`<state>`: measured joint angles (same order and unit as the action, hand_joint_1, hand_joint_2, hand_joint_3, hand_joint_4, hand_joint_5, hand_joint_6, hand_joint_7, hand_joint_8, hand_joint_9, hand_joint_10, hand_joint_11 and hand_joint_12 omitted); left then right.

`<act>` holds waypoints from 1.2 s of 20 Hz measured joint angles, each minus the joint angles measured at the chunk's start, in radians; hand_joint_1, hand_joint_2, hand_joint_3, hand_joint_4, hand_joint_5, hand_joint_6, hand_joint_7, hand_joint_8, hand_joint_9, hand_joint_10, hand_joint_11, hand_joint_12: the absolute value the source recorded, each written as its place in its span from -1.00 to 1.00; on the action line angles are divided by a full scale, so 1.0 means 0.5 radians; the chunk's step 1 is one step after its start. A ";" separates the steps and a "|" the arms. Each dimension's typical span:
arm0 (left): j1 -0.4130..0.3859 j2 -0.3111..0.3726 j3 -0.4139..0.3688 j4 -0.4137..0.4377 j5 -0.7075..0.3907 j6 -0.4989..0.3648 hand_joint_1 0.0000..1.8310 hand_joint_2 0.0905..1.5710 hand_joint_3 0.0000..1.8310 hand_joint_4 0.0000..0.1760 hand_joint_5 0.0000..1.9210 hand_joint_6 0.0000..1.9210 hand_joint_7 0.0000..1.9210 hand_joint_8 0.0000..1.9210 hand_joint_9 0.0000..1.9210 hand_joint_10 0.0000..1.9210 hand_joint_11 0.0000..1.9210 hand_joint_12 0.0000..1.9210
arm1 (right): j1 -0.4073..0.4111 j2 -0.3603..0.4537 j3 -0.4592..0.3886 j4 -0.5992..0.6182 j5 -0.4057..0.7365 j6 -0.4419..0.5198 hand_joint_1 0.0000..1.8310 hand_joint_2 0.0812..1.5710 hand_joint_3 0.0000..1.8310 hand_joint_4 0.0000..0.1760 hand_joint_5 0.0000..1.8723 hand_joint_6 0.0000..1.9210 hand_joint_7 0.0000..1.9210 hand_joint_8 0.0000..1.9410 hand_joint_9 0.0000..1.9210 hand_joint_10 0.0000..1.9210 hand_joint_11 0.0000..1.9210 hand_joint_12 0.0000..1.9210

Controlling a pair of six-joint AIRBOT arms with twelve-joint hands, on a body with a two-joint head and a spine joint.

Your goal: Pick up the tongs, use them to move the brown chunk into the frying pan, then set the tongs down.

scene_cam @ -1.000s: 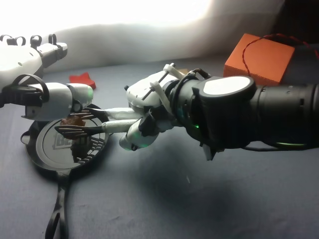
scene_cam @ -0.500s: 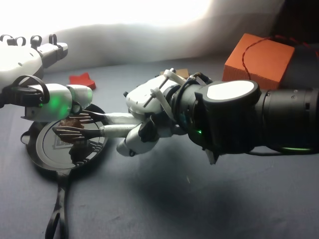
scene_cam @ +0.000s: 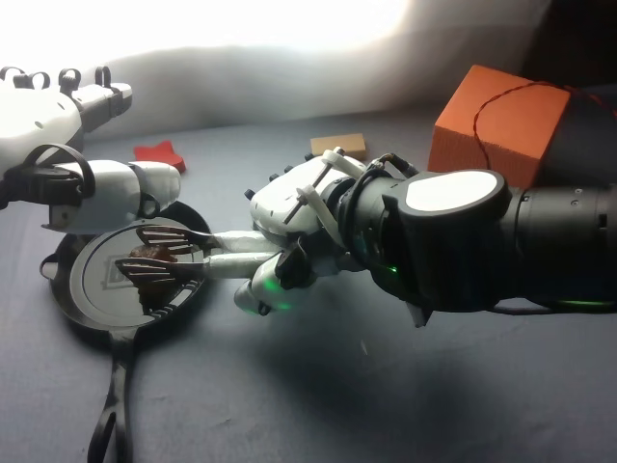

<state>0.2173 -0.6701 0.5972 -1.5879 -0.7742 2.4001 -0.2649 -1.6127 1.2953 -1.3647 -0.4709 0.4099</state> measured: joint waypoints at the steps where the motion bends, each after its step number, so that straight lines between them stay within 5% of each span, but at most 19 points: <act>1: 0.000 0.000 -0.001 0.000 0.001 0.000 -0.98 0.64 -1.00 -0.56 -0.91 -0.99 -0.86 -0.99 -0.84 -1.00 -1.00 -0.36 | 0.000 0.008 -0.011 -0.001 -0.002 -0.001 -0.66 0.76 -1.00 -1.00 -0.22 0.08 -0.05 0.50 -0.09 0.85 -0.22 1.00; 9: 0.000 0.000 0.000 0.000 0.000 0.000 -0.98 0.63 -1.00 -0.59 -0.94 -1.00 -0.86 -1.00 -0.82 -1.00 -1.00 -0.29 | 0.009 0.030 -0.032 0.004 0.006 0.001 -0.59 0.72 -1.00 -1.00 -0.29 0.10 -0.07 0.50 -0.08 0.88 -0.21 1.00; 18: 0.002 0.000 0.000 -0.001 0.000 0.001 -0.99 0.59 -1.00 -0.48 -0.91 -1.00 -0.84 -1.00 -0.80 -1.00 -1.00 -0.30 | 0.109 0.076 -0.042 -0.002 0.030 0.069 -0.42 0.61 -1.00 -1.00 -0.38 -0.43 -0.30 0.15 -0.38 0.80 -0.47 1.00; 24: 0.002 0.000 0.000 -0.001 0.000 0.001 -1.00 0.60 -1.00 -0.48 -0.93 -1.00 -0.84 -1.00 -0.80 -1.00 -1.00 -0.27 | 0.128 0.488 -0.455 -0.007 0.088 -0.005 -0.38 0.58 -1.00 -1.00 -0.41 -0.47 -0.36 0.14 -0.46 0.80 -0.56 1.00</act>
<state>0.2184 -0.6701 0.5972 -1.5883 -0.7742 2.4004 -0.2008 -1.3689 1.0676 -1.3682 -0.4271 0.4072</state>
